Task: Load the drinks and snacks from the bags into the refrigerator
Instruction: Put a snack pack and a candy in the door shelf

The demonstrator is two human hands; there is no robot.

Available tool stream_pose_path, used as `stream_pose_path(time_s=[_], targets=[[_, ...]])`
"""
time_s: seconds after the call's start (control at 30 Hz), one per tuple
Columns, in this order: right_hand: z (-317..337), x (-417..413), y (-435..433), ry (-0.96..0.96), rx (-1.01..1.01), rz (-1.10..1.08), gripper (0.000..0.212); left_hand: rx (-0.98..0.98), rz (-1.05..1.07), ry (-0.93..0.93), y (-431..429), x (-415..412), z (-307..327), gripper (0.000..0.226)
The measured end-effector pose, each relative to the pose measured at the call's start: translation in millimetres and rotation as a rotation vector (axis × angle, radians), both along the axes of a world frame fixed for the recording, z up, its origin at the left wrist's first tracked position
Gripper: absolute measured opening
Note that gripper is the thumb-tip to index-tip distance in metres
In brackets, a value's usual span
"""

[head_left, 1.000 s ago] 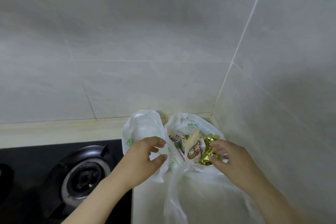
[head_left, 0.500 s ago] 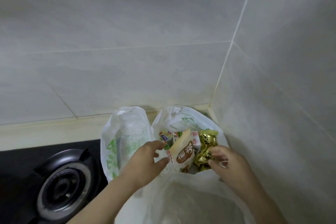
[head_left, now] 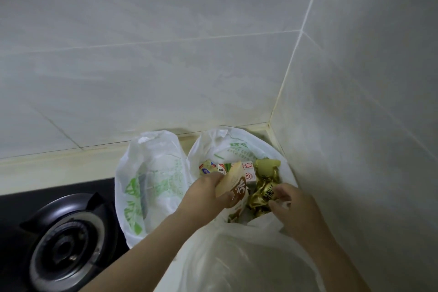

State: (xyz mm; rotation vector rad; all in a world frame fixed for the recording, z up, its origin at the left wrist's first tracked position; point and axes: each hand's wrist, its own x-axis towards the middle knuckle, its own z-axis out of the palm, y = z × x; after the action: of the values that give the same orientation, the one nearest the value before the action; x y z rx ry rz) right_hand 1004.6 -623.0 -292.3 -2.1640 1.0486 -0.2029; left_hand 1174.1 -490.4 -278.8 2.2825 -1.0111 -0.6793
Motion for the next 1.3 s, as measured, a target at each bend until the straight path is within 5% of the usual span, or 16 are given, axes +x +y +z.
stream_pose_path(time_s=[0.87, 1.13, 1.3], targets=[[-83.7, 35.2, -20.8, 0.257, 0.022, 0.002, 0.094, 0.025, 0.085, 0.033, -2.1, 4.1, -30.0, 0.019], [-91.0, 40.8, -22.7, 0.247, -0.008, -0.086, 0.101, -0.003, 0.116, 0.038, 2.9, 4.0, -28.8, 0.023], [-84.3, 43.7, -28.0, 0.26, -0.005, -0.112, 0.081, -0.061, 0.173, 0.077, 7.8, 2.8, -19.1, 0.024]])
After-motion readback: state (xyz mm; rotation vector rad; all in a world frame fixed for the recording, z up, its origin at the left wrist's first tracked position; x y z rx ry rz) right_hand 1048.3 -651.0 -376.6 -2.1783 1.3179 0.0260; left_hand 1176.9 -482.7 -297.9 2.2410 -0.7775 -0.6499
